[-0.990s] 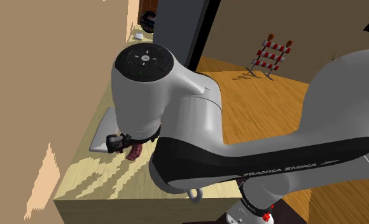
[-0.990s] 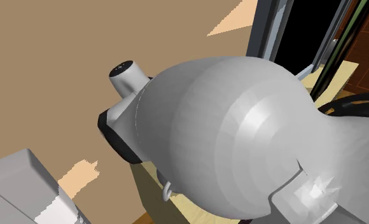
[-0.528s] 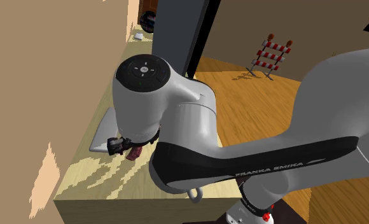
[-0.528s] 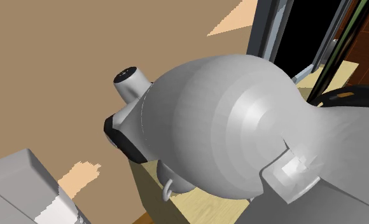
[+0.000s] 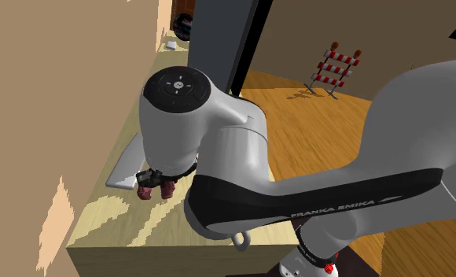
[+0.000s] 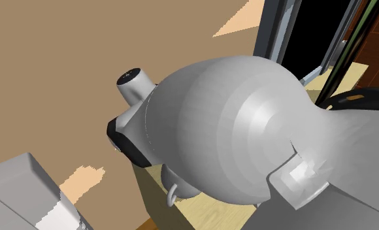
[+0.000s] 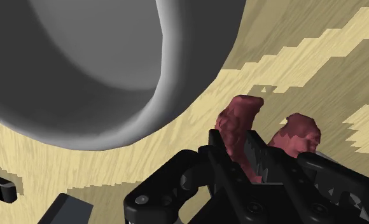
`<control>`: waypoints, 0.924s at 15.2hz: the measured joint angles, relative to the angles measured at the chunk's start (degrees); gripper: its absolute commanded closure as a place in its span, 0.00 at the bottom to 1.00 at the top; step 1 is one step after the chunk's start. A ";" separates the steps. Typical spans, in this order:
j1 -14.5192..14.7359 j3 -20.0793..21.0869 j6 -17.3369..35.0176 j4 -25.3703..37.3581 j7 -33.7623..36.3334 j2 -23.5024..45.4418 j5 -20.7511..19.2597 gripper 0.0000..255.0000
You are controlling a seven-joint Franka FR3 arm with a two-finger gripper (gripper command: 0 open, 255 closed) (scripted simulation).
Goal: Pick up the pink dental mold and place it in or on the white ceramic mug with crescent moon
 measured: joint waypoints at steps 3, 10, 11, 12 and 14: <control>0.17 -0.19 0.02 -0.07 -0.12 -0.15 0.13 1.00; 1.51 -2.20 -2.96 1.80 -1.81 -1.41 1.22 1.00; 1.78 -2.56 -3.66 2.28 -2.09 -1.68 1.44 1.00; 2.10 -3.18 -4.37 2.72 -2.61 -2.04 1.69 1.00; 2.10 -3.18 -4.37 2.73 -2.61 -2.04 1.69 0.00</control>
